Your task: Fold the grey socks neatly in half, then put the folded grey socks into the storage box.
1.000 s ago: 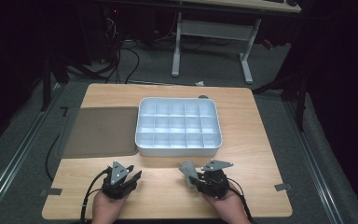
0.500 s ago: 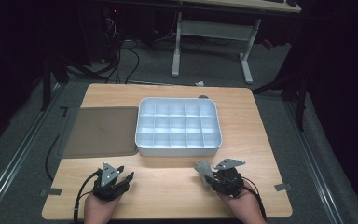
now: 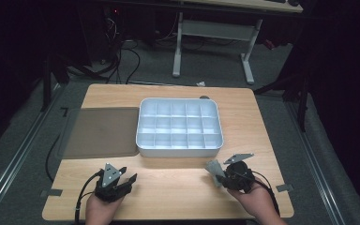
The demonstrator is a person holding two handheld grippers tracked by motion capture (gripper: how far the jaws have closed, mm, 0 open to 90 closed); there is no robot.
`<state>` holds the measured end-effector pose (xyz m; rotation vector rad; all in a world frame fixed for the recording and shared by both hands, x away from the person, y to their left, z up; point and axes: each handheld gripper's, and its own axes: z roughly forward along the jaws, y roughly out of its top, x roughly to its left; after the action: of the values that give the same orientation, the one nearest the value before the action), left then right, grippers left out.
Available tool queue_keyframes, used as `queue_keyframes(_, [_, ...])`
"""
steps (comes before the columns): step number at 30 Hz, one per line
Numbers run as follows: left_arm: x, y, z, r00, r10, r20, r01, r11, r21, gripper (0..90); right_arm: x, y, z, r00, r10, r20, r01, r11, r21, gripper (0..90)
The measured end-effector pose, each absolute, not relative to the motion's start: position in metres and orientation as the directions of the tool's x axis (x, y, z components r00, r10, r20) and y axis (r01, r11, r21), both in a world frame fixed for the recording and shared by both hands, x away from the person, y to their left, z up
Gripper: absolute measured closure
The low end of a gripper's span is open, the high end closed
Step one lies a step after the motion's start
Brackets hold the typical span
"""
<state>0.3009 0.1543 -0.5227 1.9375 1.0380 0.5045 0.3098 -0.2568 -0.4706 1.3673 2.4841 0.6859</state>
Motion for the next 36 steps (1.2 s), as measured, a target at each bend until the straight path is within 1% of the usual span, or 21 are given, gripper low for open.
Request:
queue_keyframes(9, [0.301,0.154,-0.524,0.581,0.813,-0.04,0.462,-0.29,0.838,47.4,0.32,-0.253,-0.455,-0.575,0.818,0.0,0.732,0.515,0.446,70.3])
queue_keyframes(20, [0.303,0.156,-0.524,0.576,0.816,-0.045,0.464,-0.282,0.839,47.4,0.329,-0.246,-0.438,-0.59,0.807,0.021,0.737,0.528,0.422,70.3])
queue_keyframes(23, [0.303,0.157,-0.523,0.573,0.818,-0.051,0.469,-0.276,0.839,47.4,0.33,-0.246,-0.434,-0.588,0.809,0.024,0.737,0.523,0.428,70.3])
queue_keyframes(27, [0.303,0.156,-0.523,0.572,0.818,-0.053,0.467,-0.272,0.842,47.3,0.333,-0.246,-0.42,-0.589,0.807,0.033,0.733,0.517,0.441,70.3])
queue_keyframes(36, [0.302,0.156,-0.524,0.576,0.815,-0.054,0.467,-0.275,0.84,46.9,0.342,-0.247,-0.405,-0.589,0.807,0.035,0.735,0.518,0.438,70.3])
